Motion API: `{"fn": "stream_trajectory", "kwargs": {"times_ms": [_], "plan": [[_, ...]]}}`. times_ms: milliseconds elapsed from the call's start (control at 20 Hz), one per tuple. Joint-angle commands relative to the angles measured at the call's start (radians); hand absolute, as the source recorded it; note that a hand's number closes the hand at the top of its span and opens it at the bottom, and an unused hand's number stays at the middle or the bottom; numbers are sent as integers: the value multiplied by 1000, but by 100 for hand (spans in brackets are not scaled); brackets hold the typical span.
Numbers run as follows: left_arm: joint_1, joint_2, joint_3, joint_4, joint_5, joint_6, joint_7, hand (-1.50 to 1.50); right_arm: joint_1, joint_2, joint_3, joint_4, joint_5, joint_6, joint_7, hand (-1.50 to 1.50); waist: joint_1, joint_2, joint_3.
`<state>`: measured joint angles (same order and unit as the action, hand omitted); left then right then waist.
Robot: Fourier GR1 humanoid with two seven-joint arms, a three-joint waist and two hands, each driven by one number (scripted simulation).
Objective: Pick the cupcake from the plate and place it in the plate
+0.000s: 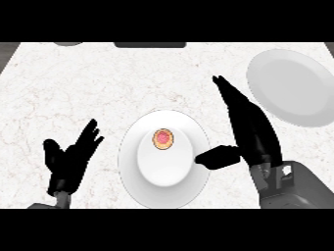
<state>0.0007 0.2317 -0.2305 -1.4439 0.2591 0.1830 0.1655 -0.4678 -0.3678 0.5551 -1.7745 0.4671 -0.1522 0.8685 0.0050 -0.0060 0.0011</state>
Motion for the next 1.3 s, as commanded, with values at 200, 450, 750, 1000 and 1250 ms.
{"fn": "stream_trajectory", "kwargs": {"times_ms": [200, 450, 750, 1000, 1250], "plan": [[-10, -2, 46, 54, -1, -39, -5, 0, -61, 203, 82, 109, 174, 64, 172, -150, -2, 6, -2], [31, -8, 43, 54, -9, -61, -30, 0, -101, 301, 64, 230, 180, 124, 205, -150, 1, 6, -2], [-49, -75, 24, 76, -61, -12, 35, 0, -99, 365, 83, 354, 166, 40, 143, -150, 2, 8, -1], [21, -56, 32, -5, -78, -38, 47, 0, -106, 367, 163, 393, 173, -29, 153, -150, 6, 6, -1], [6, -43, 75, -7, -54, -74, 69, 0, -117, 367, 95, 409, 231, 64, 179, -150, 1, 6, -1]]}}
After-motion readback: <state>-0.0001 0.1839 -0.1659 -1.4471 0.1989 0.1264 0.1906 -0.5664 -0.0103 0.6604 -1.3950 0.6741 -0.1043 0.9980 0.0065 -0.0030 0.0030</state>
